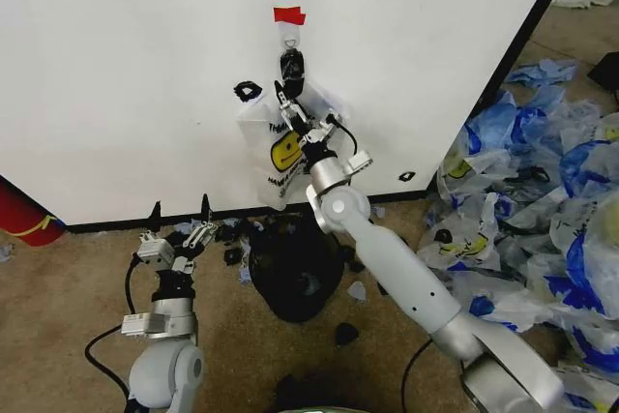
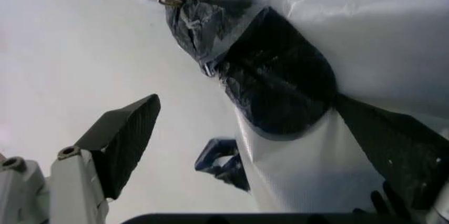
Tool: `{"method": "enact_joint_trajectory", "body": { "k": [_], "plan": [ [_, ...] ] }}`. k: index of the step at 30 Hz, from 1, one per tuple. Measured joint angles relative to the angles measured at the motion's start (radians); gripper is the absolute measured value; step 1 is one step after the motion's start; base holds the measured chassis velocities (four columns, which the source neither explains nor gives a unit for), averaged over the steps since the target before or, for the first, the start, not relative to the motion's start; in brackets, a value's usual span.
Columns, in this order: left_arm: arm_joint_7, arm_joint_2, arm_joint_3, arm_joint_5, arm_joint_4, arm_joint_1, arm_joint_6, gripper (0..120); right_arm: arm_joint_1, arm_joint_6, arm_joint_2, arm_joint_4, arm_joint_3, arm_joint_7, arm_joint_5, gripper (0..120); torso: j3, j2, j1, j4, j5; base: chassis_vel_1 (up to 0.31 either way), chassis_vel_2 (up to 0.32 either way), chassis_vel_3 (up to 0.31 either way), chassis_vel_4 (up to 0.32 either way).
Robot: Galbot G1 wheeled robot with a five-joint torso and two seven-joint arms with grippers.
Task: Pick up the garbage bag from the wall and place it over the trash bin.
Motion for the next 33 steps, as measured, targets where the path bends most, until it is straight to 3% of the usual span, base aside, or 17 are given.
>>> {"method": "enact_joint_trajectory", "body": {
  "k": [21, 29, 33],
  "plan": [
    [0.001, -0.026, 0.015, 0.02, 0.02, -0.005, -0.014, 100, -0.006, -0.005, 0.002, 0.021, 0.022, 0.0, 0.004, 91, 0.0, 0.0, 0.0, 0.0, 0.0, 0.0, 0.0, 0.0, 0.0],
    [0.003, -0.038, 0.015, 0.028, 0.023, -0.002, -0.022, 100, -0.012, -0.005, 0.002, 0.044, 0.012, 0.0, 0.005, 87, 0.0, 0.0, 0.0, 0.0, 0.0, 0.0, 0.0, 0.0, 0.0],
    [0.005, -0.049, 0.015, 0.035, 0.024, 0.0, -0.027, 100, -0.028, -0.004, -0.002, 0.064, 0.004, 0.001, -0.001, 78, 0.0, 0.0, 0.0, 0.0, 0.0, 0.0, 0.0, 0.0, 0.0]
  ]
}}
